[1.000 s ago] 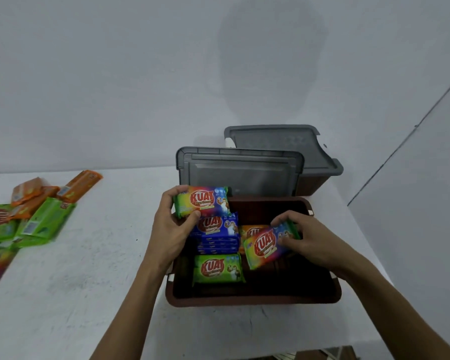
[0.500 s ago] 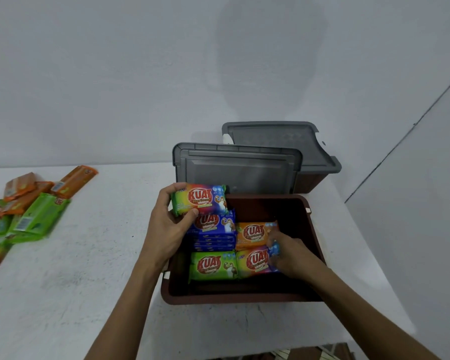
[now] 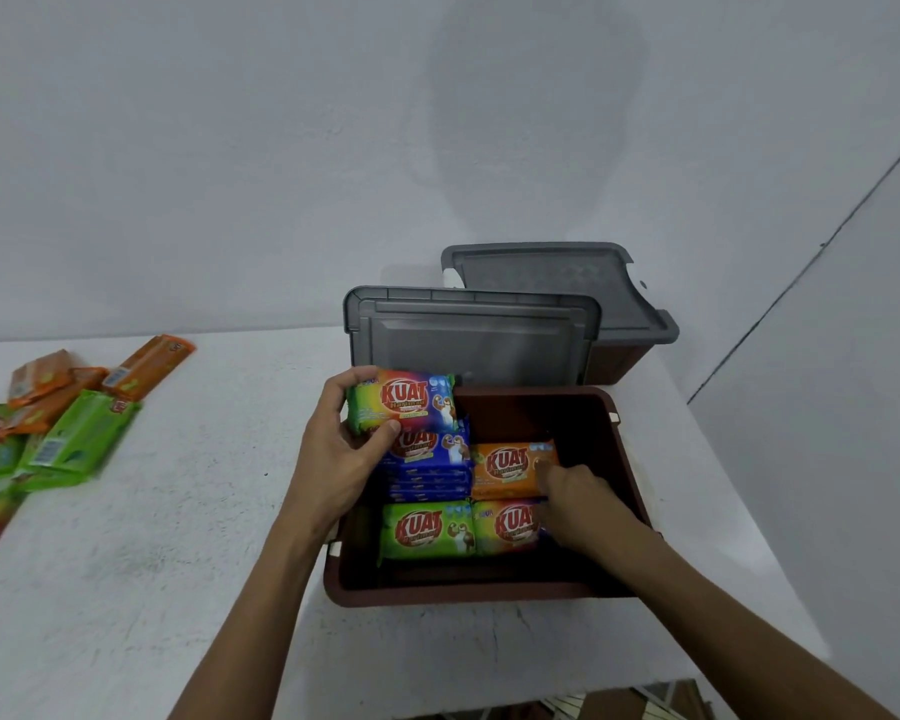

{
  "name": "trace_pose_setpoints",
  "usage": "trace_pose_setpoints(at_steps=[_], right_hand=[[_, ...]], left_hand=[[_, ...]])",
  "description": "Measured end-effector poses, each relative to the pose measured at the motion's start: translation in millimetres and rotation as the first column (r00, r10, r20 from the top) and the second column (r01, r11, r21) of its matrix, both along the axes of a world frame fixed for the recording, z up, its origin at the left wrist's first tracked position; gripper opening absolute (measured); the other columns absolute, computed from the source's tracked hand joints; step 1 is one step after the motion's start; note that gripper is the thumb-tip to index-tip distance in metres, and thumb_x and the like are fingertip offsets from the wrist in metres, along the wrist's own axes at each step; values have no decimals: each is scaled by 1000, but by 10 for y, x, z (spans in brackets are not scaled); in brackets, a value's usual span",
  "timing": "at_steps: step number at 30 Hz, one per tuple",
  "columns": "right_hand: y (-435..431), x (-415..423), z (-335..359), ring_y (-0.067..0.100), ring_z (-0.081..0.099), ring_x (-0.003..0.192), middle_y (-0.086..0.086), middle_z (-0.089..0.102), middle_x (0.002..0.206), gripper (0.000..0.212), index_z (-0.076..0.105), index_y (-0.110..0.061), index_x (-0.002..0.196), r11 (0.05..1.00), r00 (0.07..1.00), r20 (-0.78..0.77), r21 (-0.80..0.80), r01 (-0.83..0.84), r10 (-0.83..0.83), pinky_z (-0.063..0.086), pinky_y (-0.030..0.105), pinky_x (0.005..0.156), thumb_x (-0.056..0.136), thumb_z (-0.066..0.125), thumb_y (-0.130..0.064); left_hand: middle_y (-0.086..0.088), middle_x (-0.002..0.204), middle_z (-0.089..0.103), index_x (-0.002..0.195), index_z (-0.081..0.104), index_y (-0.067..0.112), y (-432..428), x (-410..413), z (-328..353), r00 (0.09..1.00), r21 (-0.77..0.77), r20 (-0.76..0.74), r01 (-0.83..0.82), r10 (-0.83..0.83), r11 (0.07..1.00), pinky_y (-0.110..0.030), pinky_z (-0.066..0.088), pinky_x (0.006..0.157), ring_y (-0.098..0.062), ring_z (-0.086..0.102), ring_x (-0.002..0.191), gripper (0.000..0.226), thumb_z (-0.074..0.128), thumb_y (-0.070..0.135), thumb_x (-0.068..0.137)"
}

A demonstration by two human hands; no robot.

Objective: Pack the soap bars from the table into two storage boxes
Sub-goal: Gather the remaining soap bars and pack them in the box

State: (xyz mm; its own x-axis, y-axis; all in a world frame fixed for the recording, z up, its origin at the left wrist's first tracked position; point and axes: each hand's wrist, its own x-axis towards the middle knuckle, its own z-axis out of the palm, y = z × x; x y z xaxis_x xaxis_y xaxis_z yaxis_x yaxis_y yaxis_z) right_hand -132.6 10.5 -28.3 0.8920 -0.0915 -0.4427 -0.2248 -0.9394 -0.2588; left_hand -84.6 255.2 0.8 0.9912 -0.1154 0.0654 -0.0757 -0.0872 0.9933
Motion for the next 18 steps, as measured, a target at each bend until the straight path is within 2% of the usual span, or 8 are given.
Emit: trace_pose_setpoints(at_steps=[3, 6, 7, 9, 11, 12, 15, 18], right_hand=[[12, 87, 219, 21, 64, 100, 7, 61, 120, 29, 49, -16, 123, 998, 989, 144, 59, 31, -39, 55, 31, 84, 97, 54, -30], [51, 171, 433, 14, 66, 90, -1, 65, 102, 14, 52, -21, 107, 923, 924, 357, 385, -11, -138, 56, 25, 72, 96, 57, -27], [79, 181, 499, 16, 67, 93, -1, 64, 103, 14, 52, -23, 107, 840, 914, 348, 543, -13, -211, 58, 28, 75, 95, 58, -26], [165, 185, 610, 21, 68, 101, 4, 63, 113, 20, 52, -27, 112, 559, 927, 184, 829, 33, -327, 61, 37, 78, 94, 60, -23], [241, 169, 655, 25, 67, 106, 9, 61, 119, 26, 55, -27, 115, 307, 937, 13, 946, 101, -350, 60, 45, 80, 91, 62, -18], [262, 160, 658, 26, 66, 108, 10, 60, 121, 27, 57, -25, 115, 247, 936, -16, 963, 110, -352, 59, 48, 81, 90, 62, -16], [267, 136, 645, 23, 66, 108, 6, 62, 119, 23, 63, -24, 110, 208, 917, -18, 972, 109, -398, 58, 51, 82, 89, 62, -14], [179, 115, 622, 20, 69, 103, 2, 66, 114, 20, 64, -24, 109, 265, 908, 10, 958, 112, -418, 60, 44, 77, 91, 61, -15]], left_hand=[[9, 121, 56, 124, 46, 28, -12, -27, 42, 999, -1, -5, 39, -39, 999, -31, 60, 73, -15, 63, 106, 50, 67, 23, 79], [7, 120, 57, 123, 47, 27, -46, -67, 112, 995, -32, -16, 94, -95, 995, -31, 59, 73, -14, 63, 107, 50, 67, 24, 77], [7, 119, 58, 122, 48, 27, -63, -81, 135, 993, -54, -22, 117, -118, 992, -30, 59, 73, -14, 63, 107, 49, 67, 23, 77], [6, 118, 59, 122, 48, 26, -94, -99, 161, 985, -118, -48, 157, -164, 980, -28, 58, 73, -13, 64, 106, 50, 68, 20, 76], [5, 119, 59, 123, 48, 25, -123, -114, 176, 978, -152, -77, 181, -194, 972, -28, 58, 73, -12, 64, 107, 52, 68, 19, 76], [5, 120, 59, 124, 48, 26, -133, -118, 178, 975, -142, -84, 191, -204, 971, -28, 58, 73, -12, 63, 108, 53, 68, 19, 76], [6, 123, 57, 127, 47, 29, -112, -99, 201, 965, -58, -100, 238, -242, 970, -31, 58, 77, -9, 62, 110, 56, 69, 24, 76], [8, 125, 58, 129, 49, 30, -9, -34, 227, 964, 81, -84, 260, -253, 962, -30, 58, 82, -8, 58, 114, 52, 68, 27, 80]])
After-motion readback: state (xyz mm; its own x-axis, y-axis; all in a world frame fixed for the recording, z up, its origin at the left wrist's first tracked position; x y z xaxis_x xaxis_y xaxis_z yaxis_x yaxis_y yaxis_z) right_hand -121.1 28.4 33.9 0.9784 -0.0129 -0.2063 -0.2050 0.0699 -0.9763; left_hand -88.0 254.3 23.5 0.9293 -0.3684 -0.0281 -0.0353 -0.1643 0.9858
